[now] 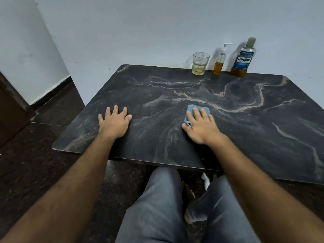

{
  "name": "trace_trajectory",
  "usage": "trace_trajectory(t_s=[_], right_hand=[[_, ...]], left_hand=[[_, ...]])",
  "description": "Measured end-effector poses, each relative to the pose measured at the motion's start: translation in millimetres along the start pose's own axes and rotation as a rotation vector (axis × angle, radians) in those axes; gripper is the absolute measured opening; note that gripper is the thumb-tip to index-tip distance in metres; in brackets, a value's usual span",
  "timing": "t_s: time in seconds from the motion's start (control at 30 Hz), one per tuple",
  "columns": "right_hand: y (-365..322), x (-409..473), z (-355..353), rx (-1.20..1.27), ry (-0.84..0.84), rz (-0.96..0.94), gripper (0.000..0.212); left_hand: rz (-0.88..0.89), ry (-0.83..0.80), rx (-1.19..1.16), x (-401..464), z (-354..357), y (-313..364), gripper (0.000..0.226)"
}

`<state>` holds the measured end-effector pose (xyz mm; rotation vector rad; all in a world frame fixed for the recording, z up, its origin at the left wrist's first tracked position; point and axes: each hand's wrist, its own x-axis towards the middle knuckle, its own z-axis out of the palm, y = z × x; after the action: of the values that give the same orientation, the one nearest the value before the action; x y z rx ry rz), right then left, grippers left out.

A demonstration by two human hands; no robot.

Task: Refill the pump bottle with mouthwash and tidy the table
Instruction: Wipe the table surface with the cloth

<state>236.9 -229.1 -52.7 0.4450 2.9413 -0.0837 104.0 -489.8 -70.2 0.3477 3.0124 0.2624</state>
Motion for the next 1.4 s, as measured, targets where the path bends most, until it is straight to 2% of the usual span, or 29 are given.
trace_trajectory(t_s=[0.17, 0.3, 0.5, 0.67, 0.83, 0.9, 0.97, 1.07, 1.17, 1.27, 1.4], right_hand=[[-54.5, -25.2, 11.1, 0.057, 0.031, -0.208, 0.068], [-39.3, -102.8, 23.4, 0.061, 0.083, -0.335, 0.084], [63.5, -135.4, 18.3, 0.019, 0.030, -0.056, 0.092], [96.2, -79.7, 11.4, 0.057, 0.019, 0.139, 0.071], [78.7, -68.8, 15.6, 0.077, 0.102, 0.127, 0.071], [73.5, -94.1, 19.4, 0.082, 0.130, 0.052, 0.081], [78.9, -122.8, 24.0, 0.093, 0.117, 0.001, 0.090], [110.6, -148.7, 24.5, 0.107, 0.069, 0.036, 0.095], [149.1, -147.6, 20.5, 0.103, 0.032, 0.140, 0.086], [181.6, -123.6, 18.5, 0.068, 0.031, 0.256, 0.064], [193.7, -74.7, 10.9, 0.102, 0.068, 0.329, 0.063]], left_hand=[[-0.023, 0.008, -0.009, 0.4, 1.0, 9.2, 0.049], [0.035, 0.040, -0.050, 6.8, 2.6, 17.5, 0.046], [0.257, -0.015, -0.153, 17.7, 6.0, 60.1, 0.050], [0.385, -0.057, -0.121, 22.9, 8.9, 102.3, 0.057], [0.348, -0.102, 0.025, 25.7, 10.4, 117.9, 0.066], [0.293, -0.134, 0.032, 28.3, 10.2, 123.6, 0.068], [0.229, -0.153, 0.012, 29.7, 10.9, 130.9, 0.071], [0.187, -0.118, 0.051, 28.9, 16.1, 138.5, 0.077], [0.194, -0.087, 0.089, 29.3, 19.9, 137.8, 0.080], [0.200, -0.101, 0.113, 29.7, 18.9, 137.5, 0.079], [0.219, -0.115, 0.134, 30.6, 17.9, 139.2, 0.075]])
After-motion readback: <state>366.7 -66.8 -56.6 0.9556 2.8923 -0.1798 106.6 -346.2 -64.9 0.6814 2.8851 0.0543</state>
